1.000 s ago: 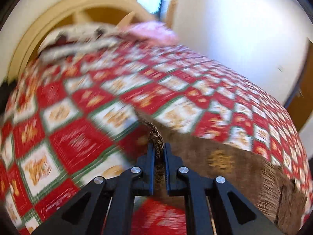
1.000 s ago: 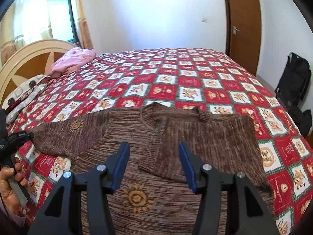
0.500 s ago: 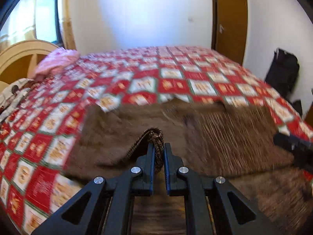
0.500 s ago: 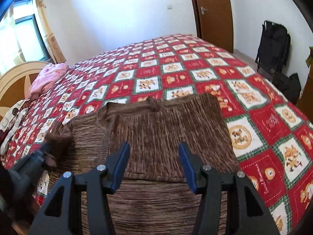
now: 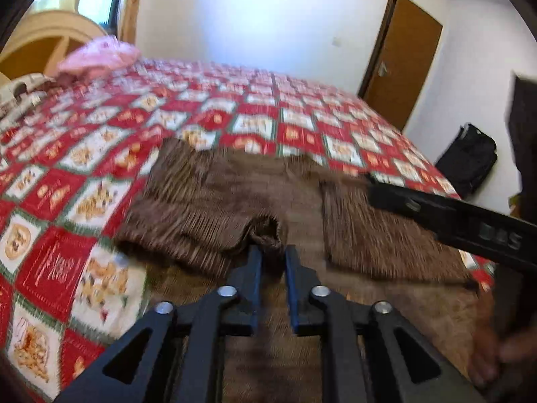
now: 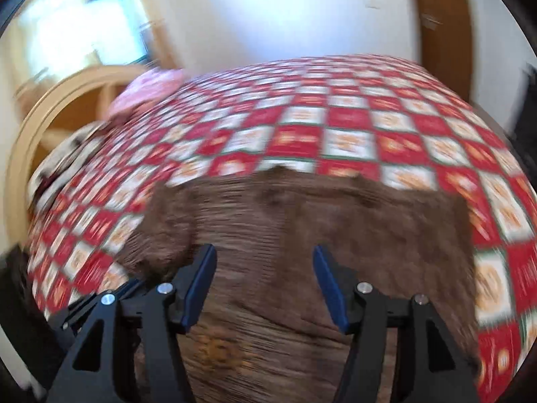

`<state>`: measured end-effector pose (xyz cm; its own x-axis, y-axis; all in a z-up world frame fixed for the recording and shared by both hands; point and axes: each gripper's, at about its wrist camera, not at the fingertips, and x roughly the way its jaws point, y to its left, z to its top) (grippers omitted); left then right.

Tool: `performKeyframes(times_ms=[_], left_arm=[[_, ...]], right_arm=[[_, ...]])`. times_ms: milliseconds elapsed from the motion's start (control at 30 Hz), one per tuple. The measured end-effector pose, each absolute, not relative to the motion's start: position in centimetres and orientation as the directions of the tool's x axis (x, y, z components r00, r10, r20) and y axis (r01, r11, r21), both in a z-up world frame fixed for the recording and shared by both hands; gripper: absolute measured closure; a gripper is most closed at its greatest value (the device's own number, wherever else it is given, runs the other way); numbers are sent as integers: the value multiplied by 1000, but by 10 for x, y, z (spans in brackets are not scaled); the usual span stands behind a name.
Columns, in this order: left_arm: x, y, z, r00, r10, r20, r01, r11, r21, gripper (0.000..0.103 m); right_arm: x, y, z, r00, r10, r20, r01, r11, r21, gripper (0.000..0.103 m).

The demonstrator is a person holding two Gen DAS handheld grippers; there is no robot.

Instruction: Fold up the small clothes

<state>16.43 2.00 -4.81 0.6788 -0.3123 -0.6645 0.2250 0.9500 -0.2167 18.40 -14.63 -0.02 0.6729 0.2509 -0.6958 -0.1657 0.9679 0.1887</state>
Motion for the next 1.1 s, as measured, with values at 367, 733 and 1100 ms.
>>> performKeyframes(times_ms=[367,733,1100], left_arm=[[143,89,-58,696,-106,-710,64,994,-86,47],[149,113,-57,709,-89,-700,15,994,-112,47],[153,94,-48,731,-102,-675,62,995,-83,47]], right_arm=[[204,-45,-31,567,338,-751,-470,881,41,41],[227,-37,-68,504,301,-810,-466,884,39,89],[217,-135,-32,553,641,-532,-201,722,662,94]])
